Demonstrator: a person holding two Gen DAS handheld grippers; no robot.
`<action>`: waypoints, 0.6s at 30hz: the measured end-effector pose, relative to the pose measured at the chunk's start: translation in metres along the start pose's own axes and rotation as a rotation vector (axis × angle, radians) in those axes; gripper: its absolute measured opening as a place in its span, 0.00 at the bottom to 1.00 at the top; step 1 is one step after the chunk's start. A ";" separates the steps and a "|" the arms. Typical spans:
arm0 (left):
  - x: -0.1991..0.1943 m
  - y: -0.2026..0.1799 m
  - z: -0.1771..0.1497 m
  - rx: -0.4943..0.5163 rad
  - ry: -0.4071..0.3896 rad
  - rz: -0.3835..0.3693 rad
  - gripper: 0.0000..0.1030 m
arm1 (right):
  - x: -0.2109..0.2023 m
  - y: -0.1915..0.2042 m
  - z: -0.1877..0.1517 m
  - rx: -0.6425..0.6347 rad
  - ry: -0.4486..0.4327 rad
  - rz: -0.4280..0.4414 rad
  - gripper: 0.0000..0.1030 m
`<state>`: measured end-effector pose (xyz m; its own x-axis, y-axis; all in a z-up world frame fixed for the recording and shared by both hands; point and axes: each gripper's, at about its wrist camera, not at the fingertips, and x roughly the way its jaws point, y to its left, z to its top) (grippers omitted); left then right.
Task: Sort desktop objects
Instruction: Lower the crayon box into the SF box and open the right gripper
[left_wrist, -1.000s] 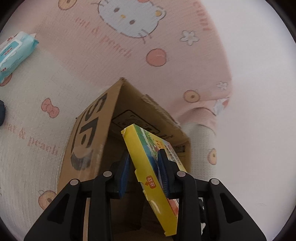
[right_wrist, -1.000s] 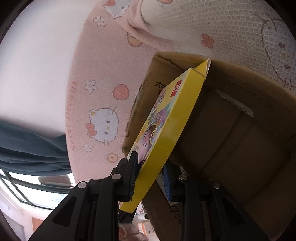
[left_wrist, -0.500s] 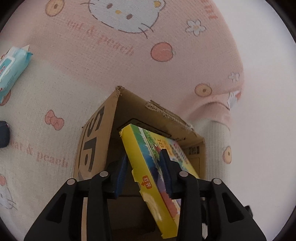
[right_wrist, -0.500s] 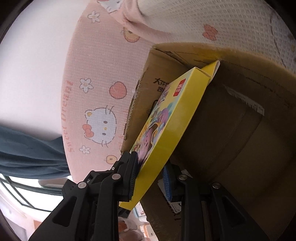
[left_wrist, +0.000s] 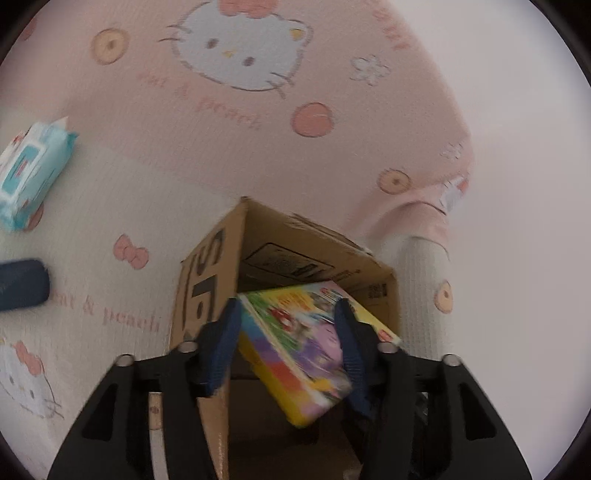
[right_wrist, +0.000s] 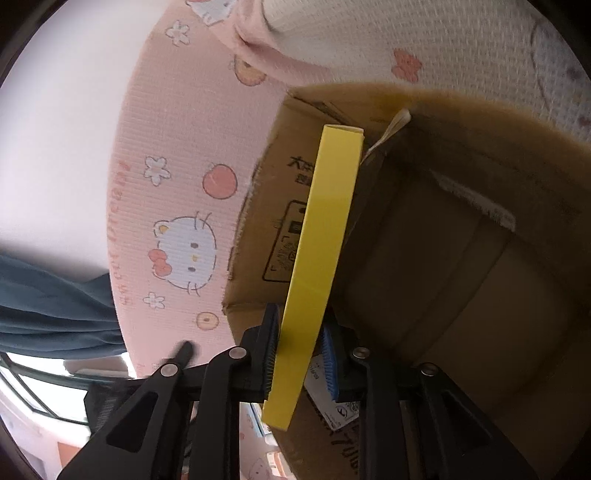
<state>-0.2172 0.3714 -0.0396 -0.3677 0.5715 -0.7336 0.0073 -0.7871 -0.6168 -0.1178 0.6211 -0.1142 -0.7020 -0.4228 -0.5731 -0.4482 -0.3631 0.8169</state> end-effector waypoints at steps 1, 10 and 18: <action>0.001 -0.002 0.001 0.013 0.012 0.000 0.56 | 0.004 -0.001 0.000 -0.001 -0.005 -0.012 0.18; 0.050 -0.012 0.000 0.000 0.141 0.010 0.56 | 0.041 -0.029 0.002 0.075 0.029 -0.115 0.19; 0.053 -0.007 0.001 0.018 0.149 0.039 0.56 | 0.042 -0.062 0.001 0.251 0.180 -0.243 0.59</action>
<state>-0.2374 0.4069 -0.0735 -0.2257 0.5678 -0.7917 0.0015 -0.8124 -0.5831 -0.1196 0.6268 -0.1887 -0.4604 -0.4965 -0.7359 -0.7264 -0.2657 0.6338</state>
